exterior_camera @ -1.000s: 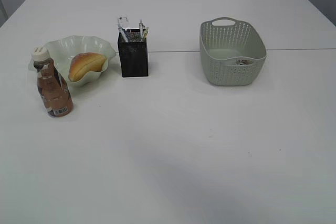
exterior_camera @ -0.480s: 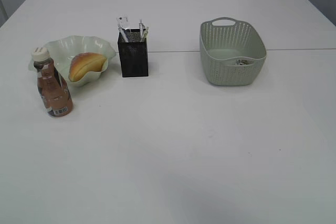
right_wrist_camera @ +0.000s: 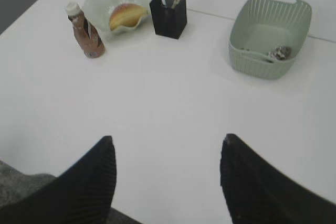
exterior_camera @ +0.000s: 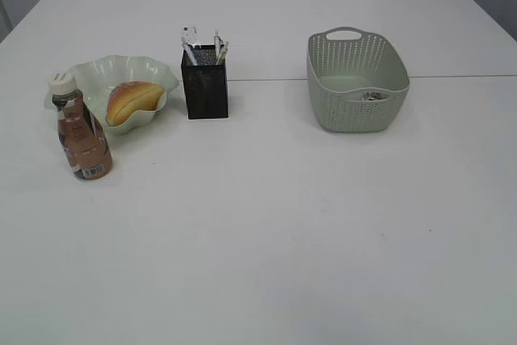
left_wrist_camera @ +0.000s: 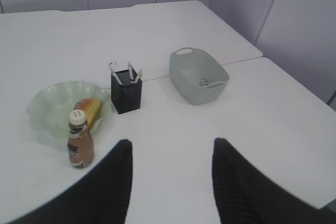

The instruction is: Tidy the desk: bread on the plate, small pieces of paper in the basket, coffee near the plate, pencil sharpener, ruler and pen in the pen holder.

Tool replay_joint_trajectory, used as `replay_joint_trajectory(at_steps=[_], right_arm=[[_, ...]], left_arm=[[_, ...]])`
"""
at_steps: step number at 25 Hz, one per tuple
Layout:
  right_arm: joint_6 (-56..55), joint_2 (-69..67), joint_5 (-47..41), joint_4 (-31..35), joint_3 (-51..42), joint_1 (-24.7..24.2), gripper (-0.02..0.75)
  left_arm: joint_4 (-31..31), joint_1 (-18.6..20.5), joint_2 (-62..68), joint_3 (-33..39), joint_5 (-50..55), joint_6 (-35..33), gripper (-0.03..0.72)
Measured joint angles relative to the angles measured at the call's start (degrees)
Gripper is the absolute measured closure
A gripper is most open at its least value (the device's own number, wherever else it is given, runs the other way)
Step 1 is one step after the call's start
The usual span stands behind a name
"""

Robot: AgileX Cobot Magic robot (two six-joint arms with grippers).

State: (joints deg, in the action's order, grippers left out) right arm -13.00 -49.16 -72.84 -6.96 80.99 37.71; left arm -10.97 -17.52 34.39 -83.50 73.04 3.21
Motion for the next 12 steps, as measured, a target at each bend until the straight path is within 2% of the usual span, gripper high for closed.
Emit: replay_joint_trajectory(at_steps=[6,12], right_arm=[[-0.4,17.2,2.7,-0.2,-19.7,0.0,0.277],[-0.5,34.1,4.6,-0.1,-33.2,0.0,0.278]], left_arm=[[-6.3,0.0,-5.3,8.1,0.2,-0.5,0.32],[-1.8,0.0,-13.9,18.6,0.3,-6.4,0.32]])
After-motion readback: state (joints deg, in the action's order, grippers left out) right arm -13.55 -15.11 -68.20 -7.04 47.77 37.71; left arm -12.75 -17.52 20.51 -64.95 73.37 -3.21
